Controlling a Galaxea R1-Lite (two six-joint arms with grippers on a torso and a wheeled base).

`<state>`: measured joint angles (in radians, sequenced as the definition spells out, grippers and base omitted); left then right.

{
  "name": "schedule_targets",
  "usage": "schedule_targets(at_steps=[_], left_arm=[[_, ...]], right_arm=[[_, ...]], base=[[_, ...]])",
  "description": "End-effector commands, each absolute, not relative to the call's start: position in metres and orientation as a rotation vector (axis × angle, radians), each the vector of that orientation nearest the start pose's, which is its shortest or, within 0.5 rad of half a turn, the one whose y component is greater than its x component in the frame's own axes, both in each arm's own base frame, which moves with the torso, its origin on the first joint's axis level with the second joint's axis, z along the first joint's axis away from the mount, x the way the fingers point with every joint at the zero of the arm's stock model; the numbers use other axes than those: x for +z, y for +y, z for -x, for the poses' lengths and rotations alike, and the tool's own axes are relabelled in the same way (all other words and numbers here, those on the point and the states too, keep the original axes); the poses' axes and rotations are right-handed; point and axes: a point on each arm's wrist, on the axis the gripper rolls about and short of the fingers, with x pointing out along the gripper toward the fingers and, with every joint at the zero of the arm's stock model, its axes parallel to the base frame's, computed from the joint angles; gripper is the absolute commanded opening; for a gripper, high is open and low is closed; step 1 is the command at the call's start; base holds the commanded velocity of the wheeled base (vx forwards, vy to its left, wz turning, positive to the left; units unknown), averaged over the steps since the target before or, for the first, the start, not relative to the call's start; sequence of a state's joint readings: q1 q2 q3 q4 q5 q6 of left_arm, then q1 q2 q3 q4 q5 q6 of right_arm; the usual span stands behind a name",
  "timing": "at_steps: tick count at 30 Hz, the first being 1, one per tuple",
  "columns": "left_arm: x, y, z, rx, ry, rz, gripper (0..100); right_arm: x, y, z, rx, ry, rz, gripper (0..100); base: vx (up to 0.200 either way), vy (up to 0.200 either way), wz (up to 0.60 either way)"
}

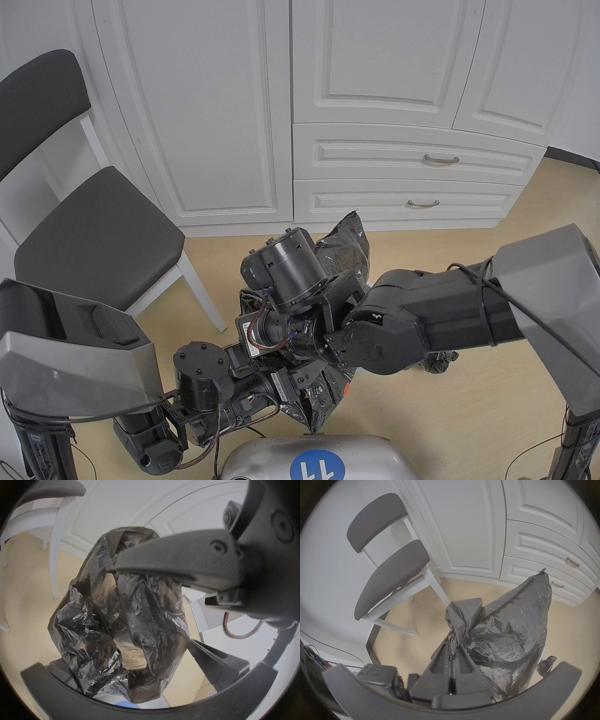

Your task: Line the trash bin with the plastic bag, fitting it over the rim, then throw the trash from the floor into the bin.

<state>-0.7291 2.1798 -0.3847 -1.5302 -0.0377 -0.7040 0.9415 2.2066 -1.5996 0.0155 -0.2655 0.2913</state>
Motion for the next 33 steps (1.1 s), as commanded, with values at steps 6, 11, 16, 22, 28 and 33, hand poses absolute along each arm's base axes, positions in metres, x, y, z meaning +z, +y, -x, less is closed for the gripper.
schedule_targets(at_steps=[6,11,16,22,28,33], left_arm=[[0.023,-0.21,-0.233,-0.608,0.508,0.571,0],[0.024,-0.209,-0.232,-0.603,0.509,0.573,0],[0.024,-0.206,-0.229,-0.601,0.52,0.569,0],[0.022,-0.206,-0.227,-0.604,0.53,0.565,0],[0.021,-0.209,-0.216,-0.635,0.559,0.54,0],[0.018,-0.21,-0.212,-0.668,0.577,0.509,0]], right_arm=[[0.146,0.359,-0.267,0.571,0.605,0.084,0],[0.146,0.354,-0.27,0.559,0.609,0.083,0],[0.152,0.342,-0.277,0.533,0.602,0.071,0],[0.165,0.322,-0.275,0.509,0.592,0.064,0],[0.177,0.303,-0.261,0.504,0.591,0.063,100],[0.195,0.279,-0.241,0.508,0.574,0.048,100]], base=[[0.0,0.0,0.0],[0.0,0.0,0.0],[0.0,0.0,0.0],[0.0,0.0,0.0],[0.0,0.0,0.0],[0.0,0.0,0.0]])
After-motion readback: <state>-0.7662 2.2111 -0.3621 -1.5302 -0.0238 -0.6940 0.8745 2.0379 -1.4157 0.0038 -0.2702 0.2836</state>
